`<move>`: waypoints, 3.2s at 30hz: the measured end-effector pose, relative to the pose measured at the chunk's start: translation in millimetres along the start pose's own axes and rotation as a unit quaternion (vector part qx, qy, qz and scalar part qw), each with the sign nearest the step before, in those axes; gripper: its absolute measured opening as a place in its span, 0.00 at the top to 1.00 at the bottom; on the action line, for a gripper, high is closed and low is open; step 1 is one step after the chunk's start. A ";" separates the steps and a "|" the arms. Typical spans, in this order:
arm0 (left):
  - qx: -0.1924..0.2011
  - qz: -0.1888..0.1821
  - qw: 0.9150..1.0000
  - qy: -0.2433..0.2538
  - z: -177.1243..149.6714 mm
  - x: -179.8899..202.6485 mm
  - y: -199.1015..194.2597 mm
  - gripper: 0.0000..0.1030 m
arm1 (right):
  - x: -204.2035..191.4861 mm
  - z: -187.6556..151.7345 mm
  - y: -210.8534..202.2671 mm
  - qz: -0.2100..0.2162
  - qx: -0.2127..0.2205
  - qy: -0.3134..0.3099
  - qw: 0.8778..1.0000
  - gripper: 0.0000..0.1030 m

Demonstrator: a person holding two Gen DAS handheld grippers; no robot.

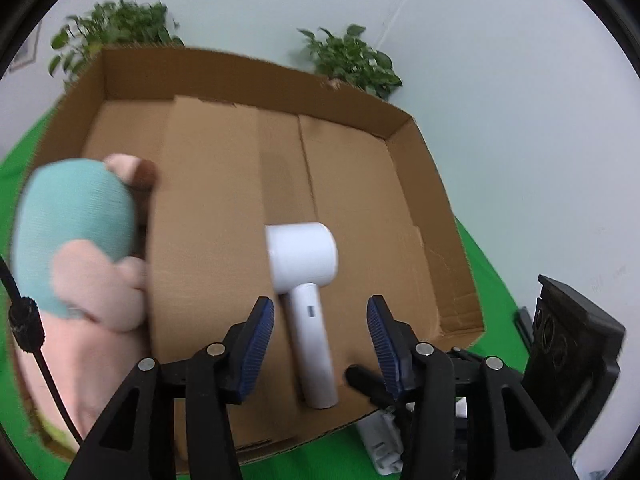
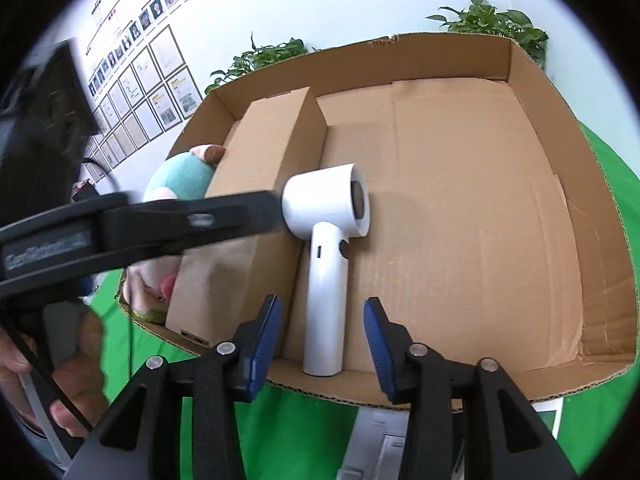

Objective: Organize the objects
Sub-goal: 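Lower the hair dryer upright into the tray and open both grippers, then withdraw both grippers from the tray toward the white phone stand, then move the right gripper over the white folding phone stand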

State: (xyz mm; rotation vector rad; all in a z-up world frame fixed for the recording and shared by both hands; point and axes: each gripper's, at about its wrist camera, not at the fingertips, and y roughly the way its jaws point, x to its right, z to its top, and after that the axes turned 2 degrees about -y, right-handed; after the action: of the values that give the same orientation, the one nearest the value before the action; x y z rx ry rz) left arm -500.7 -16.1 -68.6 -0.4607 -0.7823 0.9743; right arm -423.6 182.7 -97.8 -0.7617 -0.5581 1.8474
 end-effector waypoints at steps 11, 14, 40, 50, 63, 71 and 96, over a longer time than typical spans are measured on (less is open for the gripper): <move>0.008 0.064 0.998 -0.030 -32.4 -37.5 -25.6 0.41 | -6.1 -1.1 37.9 0.004 -0.069 0.003 0.998 0.83; -0.002 0.052 0.998 -0.035 -37.4 -40.8 -14.7 0.41 | -11.8 -2.9 39.6 0.010 -0.068 -0.004 0.998 0.83; 0.177 0.165 0.968 0.065 -123.7 47.9 -125.1 0.00 | -29.8 -71.0 -86.2 -0.059 0.069 -0.036 0.995 0.14; 0.166 0.172 0.969 0.069 -143.7 59.1 -124.7 0.00 | -28.9 -92.1 -92.8 0.008 0.052 -0.045 0.998 0.14; 0.122 0.156 0.979 0.053 -157.4 43.7 -109.9 0.00 | -41.5 -111.2 -56.1 0.122 -0.042 -0.052 0.990 0.14; 0.084 0.132 0.987 0.041 -166.1 33.4 -90.0 0.00 | -12.5 -106.8 -52.0 0.004 -0.048 -0.029 0.998 0.13; 0.024 0.057 0.998 -0.017 -166.3 4.7 -68.7 0.00 | -36.8 -107.5 -39.7 -0.082 -0.063 -0.118 0.988 0.61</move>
State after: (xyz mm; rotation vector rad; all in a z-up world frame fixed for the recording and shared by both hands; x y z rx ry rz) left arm -334.0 -47.8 -128.5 -0.4525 -0.7678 1.1066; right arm -310.5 167.1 -136.2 -0.5635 -0.8701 1.7720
